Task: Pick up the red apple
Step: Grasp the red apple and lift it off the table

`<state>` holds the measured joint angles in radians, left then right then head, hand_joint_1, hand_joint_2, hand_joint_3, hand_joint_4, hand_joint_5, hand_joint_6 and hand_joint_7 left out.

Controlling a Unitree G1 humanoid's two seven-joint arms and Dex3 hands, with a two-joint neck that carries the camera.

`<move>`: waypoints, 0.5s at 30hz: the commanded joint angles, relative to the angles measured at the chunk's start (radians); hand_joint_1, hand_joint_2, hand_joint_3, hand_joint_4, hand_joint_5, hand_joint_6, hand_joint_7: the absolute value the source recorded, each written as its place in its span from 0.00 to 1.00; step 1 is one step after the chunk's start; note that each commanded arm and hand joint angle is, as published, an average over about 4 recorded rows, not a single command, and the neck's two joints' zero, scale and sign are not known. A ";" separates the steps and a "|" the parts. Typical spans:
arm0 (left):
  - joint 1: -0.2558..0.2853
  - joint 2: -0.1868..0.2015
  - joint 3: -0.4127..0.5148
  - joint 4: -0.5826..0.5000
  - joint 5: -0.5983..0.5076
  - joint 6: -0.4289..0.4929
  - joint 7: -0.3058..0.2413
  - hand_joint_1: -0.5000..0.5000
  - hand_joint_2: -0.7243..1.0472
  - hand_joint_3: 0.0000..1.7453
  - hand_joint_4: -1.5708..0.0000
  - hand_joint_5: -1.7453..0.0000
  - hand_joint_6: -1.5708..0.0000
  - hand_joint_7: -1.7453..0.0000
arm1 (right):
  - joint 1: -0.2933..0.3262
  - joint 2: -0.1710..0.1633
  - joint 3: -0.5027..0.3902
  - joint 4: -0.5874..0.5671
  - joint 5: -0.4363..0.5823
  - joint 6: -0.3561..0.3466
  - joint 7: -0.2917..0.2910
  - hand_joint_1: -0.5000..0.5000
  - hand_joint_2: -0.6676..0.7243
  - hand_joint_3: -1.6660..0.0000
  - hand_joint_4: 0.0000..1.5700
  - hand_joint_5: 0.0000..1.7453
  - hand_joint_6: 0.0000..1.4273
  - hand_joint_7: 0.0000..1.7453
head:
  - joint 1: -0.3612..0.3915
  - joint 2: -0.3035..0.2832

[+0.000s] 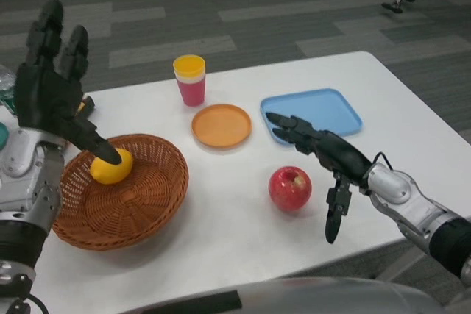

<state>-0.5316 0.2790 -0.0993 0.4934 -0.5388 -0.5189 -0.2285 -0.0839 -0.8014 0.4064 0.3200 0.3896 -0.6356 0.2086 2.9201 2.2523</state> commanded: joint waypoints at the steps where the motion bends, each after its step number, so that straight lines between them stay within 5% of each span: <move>1: 0.007 0.002 0.001 -0.001 -0.005 0.000 0.000 0.00 0.10 0.05 1.00 1.00 1.00 0.92 | -0.075 0.027 0.003 0.019 -0.090 0.086 0.075 0.08 0.77 1.00 0.00 0.00 0.00 0.00 | 0.005 -0.005; 6: 0.007 0.001 0.003 0.000 -0.006 0.000 0.000 0.00 0.10 0.05 1.00 1.00 1.00 0.92 | -0.144 0.029 0.008 0.007 -0.235 0.182 0.135 0.09 0.77 1.00 0.00 0.00 0.00 0.00 | 0.021 -0.012; 15: 0.012 -0.001 0.010 0.005 -0.007 0.000 0.000 0.00 0.10 0.03 1.00 1.00 1.00 0.92 | -0.135 0.039 -0.082 -0.219 -0.558 0.425 0.224 0.08 0.75 1.00 0.00 0.00 0.00 0.00 | 0.016 -0.017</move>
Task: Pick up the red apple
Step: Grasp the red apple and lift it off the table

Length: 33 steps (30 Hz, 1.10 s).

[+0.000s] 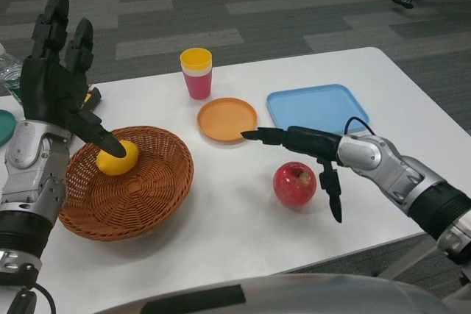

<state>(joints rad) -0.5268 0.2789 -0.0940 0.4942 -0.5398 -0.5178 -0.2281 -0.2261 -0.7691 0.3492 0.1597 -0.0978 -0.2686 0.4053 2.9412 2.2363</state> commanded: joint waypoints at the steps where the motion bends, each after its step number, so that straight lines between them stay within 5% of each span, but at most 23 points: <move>1: 0.006 0.000 0.004 0.007 -0.006 -0.001 0.000 0.00 0.10 0.04 1.00 1.00 1.00 0.92 | 0.011 0.008 -0.032 -0.084 -0.105 0.079 0.036 0.08 0.76 1.00 0.00 0.00 0.00 0.00 | -0.008 -0.001; 19: -0.002 0.002 -0.010 0.026 -0.020 -0.004 0.000 0.00 0.10 0.04 1.00 1.00 1.00 0.92 | 0.213 0.083 -0.216 -0.338 -0.531 0.174 0.050 0.07 0.69 1.00 0.00 0.00 0.00 0.00 | -0.050 -0.030; 33: -0.018 0.005 -0.032 0.049 -0.029 -0.008 -0.002 0.00 0.10 0.03 1.00 1.00 1.00 0.92 | 0.163 0.123 -0.152 -0.215 -0.570 0.172 0.042 0.08 0.66 1.00 0.00 0.00 0.00 0.00 | -0.046 -0.039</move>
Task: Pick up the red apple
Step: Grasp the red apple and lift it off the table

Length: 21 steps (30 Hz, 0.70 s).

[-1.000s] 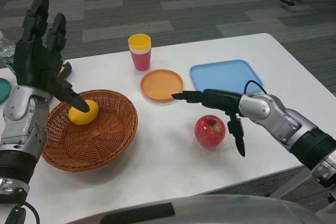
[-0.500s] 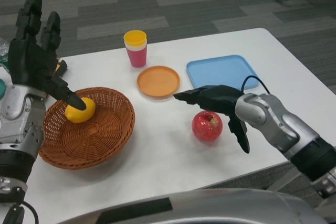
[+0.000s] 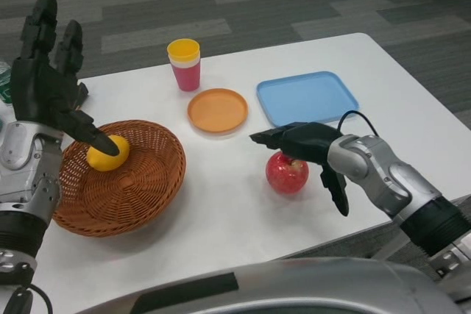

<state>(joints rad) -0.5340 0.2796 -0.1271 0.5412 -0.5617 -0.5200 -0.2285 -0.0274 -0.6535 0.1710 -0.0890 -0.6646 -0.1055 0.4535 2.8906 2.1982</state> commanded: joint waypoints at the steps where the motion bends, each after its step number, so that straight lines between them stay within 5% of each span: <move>1: -0.011 0.004 0.001 0.002 -0.007 -0.006 -0.002 0.00 0.10 0.01 1.00 1.00 1.00 0.92 | -0.043 0.008 0.035 0.046 -0.003 0.009 -0.008 0.08 0.67 1.00 0.00 0.00 0.00 0.00 | 0.006 -0.002; 21: 0.002 0.003 0.002 0.003 -0.014 -0.008 -0.002 0.00 0.10 0.04 1.00 1.00 1.00 0.92 | -0.118 0.000 0.147 0.134 -0.011 0.010 -0.028 0.08 0.53 0.98 0.00 0.00 0.00 0.02 | 0.012 -0.007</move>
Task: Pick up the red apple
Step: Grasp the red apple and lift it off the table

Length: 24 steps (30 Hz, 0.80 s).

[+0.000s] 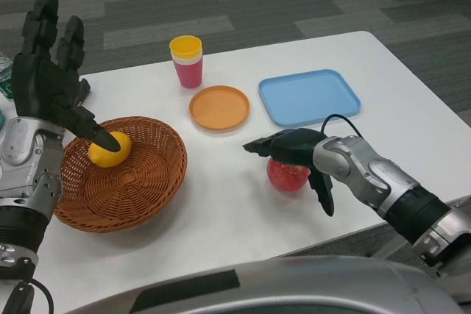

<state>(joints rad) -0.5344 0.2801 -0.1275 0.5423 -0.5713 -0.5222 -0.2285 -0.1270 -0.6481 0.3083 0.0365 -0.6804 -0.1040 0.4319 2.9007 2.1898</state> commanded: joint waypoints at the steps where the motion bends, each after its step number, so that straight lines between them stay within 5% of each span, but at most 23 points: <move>1: 0.003 0.002 0.003 0.002 -0.004 -0.007 -0.002 0.00 0.10 0.03 1.00 1.00 1.00 0.92 | -0.020 -0.005 0.016 0.011 0.006 0.009 -0.007 0.08 0.52 0.99 0.00 0.00 0.00 0.01 | 0.003 0.002; 9: 0.005 0.002 0.003 0.007 -0.006 -0.009 -0.001 0.00 0.10 0.01 1.00 1.00 1.00 0.92 | -0.034 -0.004 0.043 0.055 0.010 0.008 -0.014 0.11 0.40 0.95 0.00 0.00 0.00 0.04 | 0.004 0.000; 12: 0.005 0.002 0.002 0.011 -0.007 -0.009 0.000 0.00 0.10 0.04 1.00 1.00 1.00 0.92 | -0.036 0.001 0.041 0.066 0.005 0.003 -0.035 0.12 0.27 0.86 0.00 0.03 0.00 0.09 | 0.005 -0.001; 16: 0.005 0.002 0.002 0.013 -0.009 -0.009 -0.002 0.00 0.10 0.05 1.00 1.00 1.00 0.92 | -0.037 0.011 0.031 0.085 -0.015 -0.006 -0.077 0.17 0.17 0.75 0.00 0.35 0.00 0.17 | 0.004 -0.003; 24: 0.005 0.002 0.000 0.018 -0.009 -0.009 -0.002 0.00 0.10 0.03 1.00 1.00 1.00 0.92 | -0.049 0.022 0.006 0.152 -0.031 -0.022 -0.098 0.19 0.14 0.64 0.00 0.56 0.00 0.22 | 0.001 -0.008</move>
<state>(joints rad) -0.5343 0.2801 -0.1277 0.5509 -0.5765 -0.5228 -0.2285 -0.1582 -0.6324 0.3277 0.1720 -0.7053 -0.1199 0.3453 2.9024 2.1823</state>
